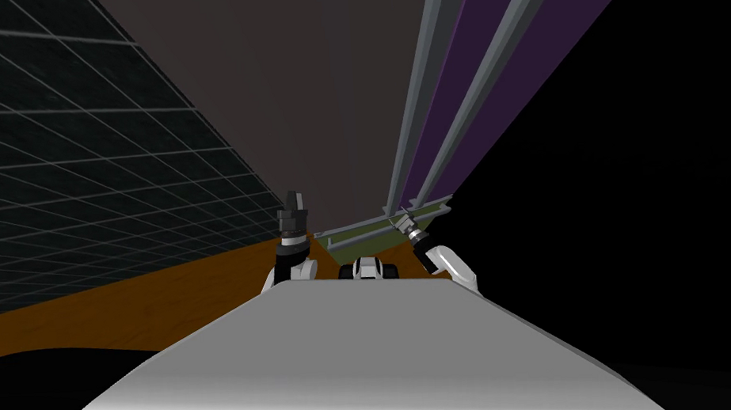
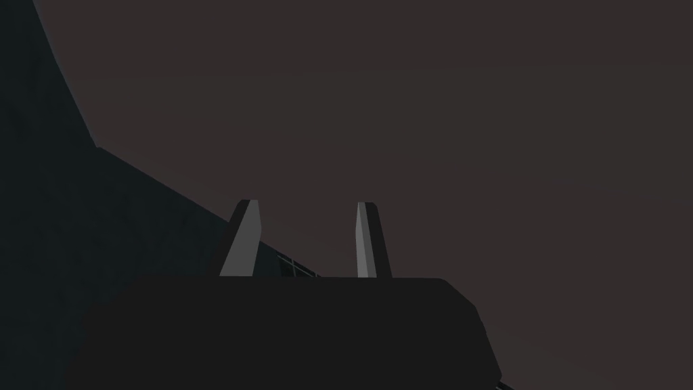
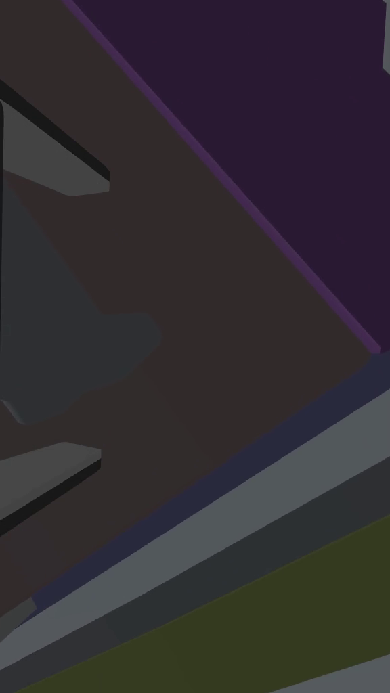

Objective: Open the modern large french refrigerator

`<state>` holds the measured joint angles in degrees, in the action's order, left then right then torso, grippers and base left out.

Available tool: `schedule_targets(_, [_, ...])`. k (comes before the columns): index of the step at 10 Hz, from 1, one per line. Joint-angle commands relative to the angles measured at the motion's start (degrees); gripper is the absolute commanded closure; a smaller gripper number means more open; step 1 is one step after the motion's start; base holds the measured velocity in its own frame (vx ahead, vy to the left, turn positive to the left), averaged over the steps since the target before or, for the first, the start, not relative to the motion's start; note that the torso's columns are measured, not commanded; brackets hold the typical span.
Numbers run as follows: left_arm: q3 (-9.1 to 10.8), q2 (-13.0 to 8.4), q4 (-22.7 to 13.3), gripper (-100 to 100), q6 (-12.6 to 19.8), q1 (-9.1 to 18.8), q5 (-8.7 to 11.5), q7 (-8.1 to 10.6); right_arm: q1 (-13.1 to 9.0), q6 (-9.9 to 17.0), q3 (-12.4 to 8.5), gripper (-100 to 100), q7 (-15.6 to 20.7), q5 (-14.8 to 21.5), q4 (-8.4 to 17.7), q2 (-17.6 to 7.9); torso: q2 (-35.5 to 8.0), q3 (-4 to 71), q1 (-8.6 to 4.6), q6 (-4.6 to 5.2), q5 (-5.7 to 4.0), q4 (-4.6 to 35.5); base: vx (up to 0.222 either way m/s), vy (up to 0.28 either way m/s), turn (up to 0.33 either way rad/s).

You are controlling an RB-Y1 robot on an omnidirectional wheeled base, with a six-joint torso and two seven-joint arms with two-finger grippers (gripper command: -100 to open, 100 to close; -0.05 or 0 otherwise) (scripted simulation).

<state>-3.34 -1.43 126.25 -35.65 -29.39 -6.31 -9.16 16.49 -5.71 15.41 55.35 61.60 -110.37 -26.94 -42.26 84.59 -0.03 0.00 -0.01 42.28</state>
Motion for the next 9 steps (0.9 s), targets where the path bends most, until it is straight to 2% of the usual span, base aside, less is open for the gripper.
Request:
schedule_targets(1, [0.0,0.0,0.0,0,0.0,0.0,0.0,0.0,0.0,0.6,-0.3,-100,-0.8,-0.5,-0.6,-1.3,0.0,0.0,0.04,0.0,0.01,0.0,0.007,-0.009,0.027])
schedule_targets(9, [0.0,0.0,0.0,0,0.0,0.0,0.0,0.0,0.0,0.6,-0.3,-100,-0.8,-0.5,-0.6,-1.3,0.0,0.0,-0.01,-0.01,0.0,0.0,0.003,-0.004,0.011])
